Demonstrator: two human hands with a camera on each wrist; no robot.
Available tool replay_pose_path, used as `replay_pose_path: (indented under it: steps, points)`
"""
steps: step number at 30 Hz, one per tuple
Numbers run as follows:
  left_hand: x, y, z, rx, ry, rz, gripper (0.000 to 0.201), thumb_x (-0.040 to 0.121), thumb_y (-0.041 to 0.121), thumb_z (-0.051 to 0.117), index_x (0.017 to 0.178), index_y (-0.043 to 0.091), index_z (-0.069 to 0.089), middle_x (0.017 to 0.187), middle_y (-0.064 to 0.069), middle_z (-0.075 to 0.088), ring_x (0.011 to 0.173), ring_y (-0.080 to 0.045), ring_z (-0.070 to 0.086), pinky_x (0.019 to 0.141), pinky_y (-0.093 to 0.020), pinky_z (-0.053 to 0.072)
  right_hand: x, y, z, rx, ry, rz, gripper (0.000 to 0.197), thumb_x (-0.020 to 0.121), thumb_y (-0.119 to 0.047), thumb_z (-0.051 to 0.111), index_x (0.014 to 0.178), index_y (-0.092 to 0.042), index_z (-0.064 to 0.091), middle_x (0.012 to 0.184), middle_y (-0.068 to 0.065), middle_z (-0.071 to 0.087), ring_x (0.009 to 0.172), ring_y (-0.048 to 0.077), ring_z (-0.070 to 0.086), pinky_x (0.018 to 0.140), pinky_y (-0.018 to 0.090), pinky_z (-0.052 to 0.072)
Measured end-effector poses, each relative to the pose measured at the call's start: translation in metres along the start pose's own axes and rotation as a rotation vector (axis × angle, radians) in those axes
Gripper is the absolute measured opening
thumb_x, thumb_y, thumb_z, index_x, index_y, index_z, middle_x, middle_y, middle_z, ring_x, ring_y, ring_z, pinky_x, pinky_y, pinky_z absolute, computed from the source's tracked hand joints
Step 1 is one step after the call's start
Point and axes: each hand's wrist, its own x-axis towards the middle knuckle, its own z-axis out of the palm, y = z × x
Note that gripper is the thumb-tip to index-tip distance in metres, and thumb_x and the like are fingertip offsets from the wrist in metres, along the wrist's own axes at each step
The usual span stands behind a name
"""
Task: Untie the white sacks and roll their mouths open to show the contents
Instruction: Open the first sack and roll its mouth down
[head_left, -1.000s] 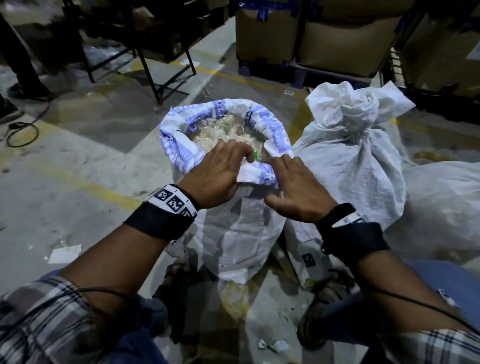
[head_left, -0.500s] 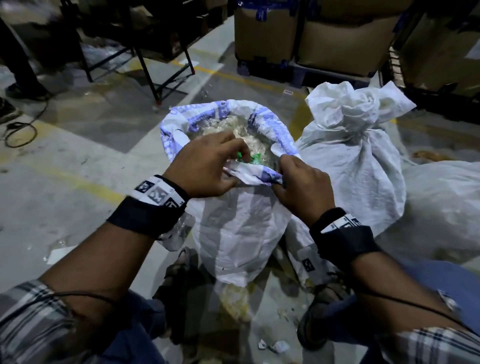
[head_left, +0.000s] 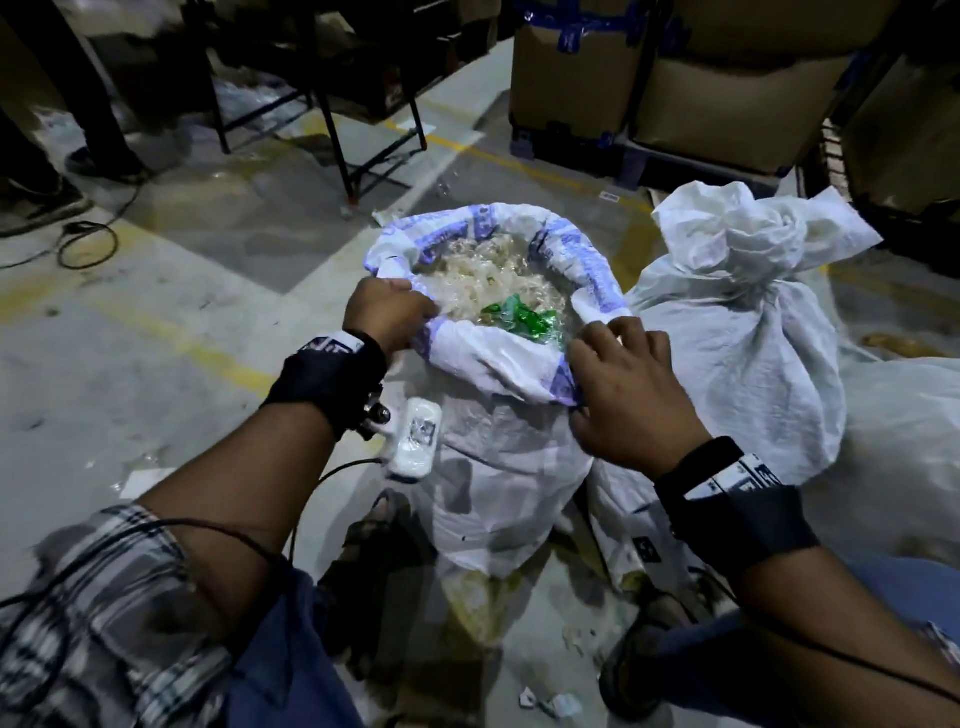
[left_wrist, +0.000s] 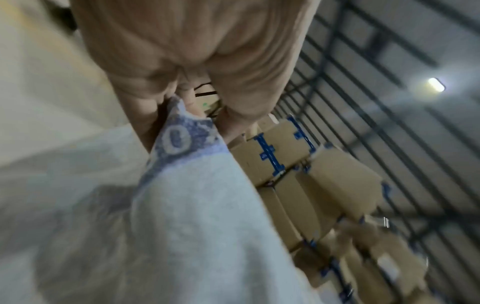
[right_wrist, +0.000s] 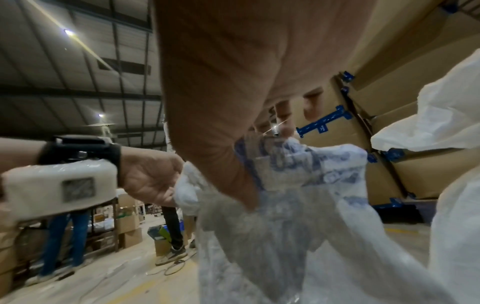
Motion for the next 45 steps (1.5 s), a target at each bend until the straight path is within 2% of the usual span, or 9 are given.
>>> replay_pose_path:
  steps: [7,11,17,21,27,32,38,42,45]
  points:
    - [-0.007,0.024,-0.021,-0.906,-0.341,-0.285,0.032,0.074,0.008,0.048,0.070,-0.008,0.075,0.083,-0.022,0.074,0.068,-0.040,0.074,0.055,-0.051,0.059,-0.005,-0.002,0.007,0.163,0.009,0.038,0.035,0.079,-0.044,0.073,0.077,-0.015,0.054,0.095,0.009,0.058,0.089,0.033,0.060,0.056,0.037,0.043]
    - [-0.006,0.021,-0.013,-0.671,-0.429,-0.218,0.039,0.095,0.023,0.049,0.122,0.000,0.067,0.095,-0.018,0.073,0.078,-0.032,0.073,0.069,-0.042,0.061,-0.006,-0.007,0.012,0.140,-0.039,0.107,0.038,0.078,-0.052,0.064,0.074,-0.016,0.056,0.088,0.007,0.059,0.087,0.033,0.063,0.054,0.037,0.044]
    - [0.017,0.003,-0.022,0.545,0.179,0.115,0.068,0.079,0.054,0.070,0.126,0.010,0.051,0.132,-0.017,0.054,0.116,-0.032,0.059,0.095,-0.036,0.049,-0.006,-0.001,0.017,0.112,-0.204,0.095,0.026,0.081,-0.047,0.063,0.077,-0.021,0.060,0.096,0.000,0.059,0.100,0.025,0.062,0.058,0.034,0.041]
    - [0.027,0.001,-0.026,0.072,0.075,0.037,0.061,0.083,0.019,0.074,0.132,0.000,0.042,0.126,-0.021,0.059,0.109,-0.033,0.067,0.090,-0.049,0.057,-0.006,0.007,0.016,0.065,-0.294,0.150,0.028,0.078,-0.049,0.066,0.075,-0.022,0.058,0.082,-0.003,0.050,0.092,0.025,0.065,0.059,0.029,0.036]
    - [0.013,0.007,-0.016,-0.470,-0.244,-0.267,0.022,0.097,-0.006,0.039,0.110,-0.001,0.056,0.096,-0.015,0.059,0.072,-0.021,0.059,0.051,-0.026,0.057,-0.008,0.009,-0.017,-0.009,-0.453,0.115,0.057,0.068,-0.078,0.063,0.081,-0.023,0.058,0.097,0.001,0.063,0.089,0.026,0.066,0.063,0.033,0.049]
    - [-0.009,0.013,0.002,-0.354,-0.446,-0.403,0.022,0.094,0.001,0.034,0.082,0.009,0.051,0.077,-0.008,0.052,0.065,-0.020,0.052,0.070,-0.030,0.051,-0.007,-0.026,-0.047,0.084,0.007,0.081,0.081,0.060,-0.091,0.047,0.107,-0.025,0.051,0.102,0.001,0.057,0.082,0.029,0.064,0.054,0.032,0.040]
    - [-0.024,0.023,0.010,0.250,-0.433,-0.178,0.010,0.069,0.023,0.058,0.076,0.015,0.058,0.072,-0.003,0.059,0.055,-0.020,0.060,0.069,-0.027,0.048,-0.011,-0.042,-0.016,0.043,-0.109,0.054,0.051,0.078,-0.040,0.068,0.118,-0.021,0.043,0.099,0.004,0.058,0.076,0.037,0.064,0.050,0.034,0.034]
    - [-0.015,0.020,0.003,0.439,-0.168,0.140,0.068,0.059,0.038,0.069,0.124,0.024,0.058,0.114,-0.002,0.058,0.097,-0.024,0.061,0.083,-0.034,0.053,-0.009,-0.039,-0.008,0.115,-0.140,0.047,0.050,0.073,-0.032,0.068,0.112,-0.020,0.041,0.086,0.006,0.062,0.066,0.039,0.062,0.047,0.035,0.043]
    - [-0.018,0.025,0.004,0.531,-0.164,0.359,0.053,0.057,0.042,0.059,0.106,0.026,0.070,0.106,-0.003,0.069,0.101,-0.030,0.062,0.079,-0.035,0.051,-0.009,-0.042,-0.005,0.097,-0.164,0.048,0.046,0.077,-0.029,0.064,0.113,-0.020,0.037,0.088,0.007,0.063,0.069,0.039,0.063,0.048,0.034,0.038]
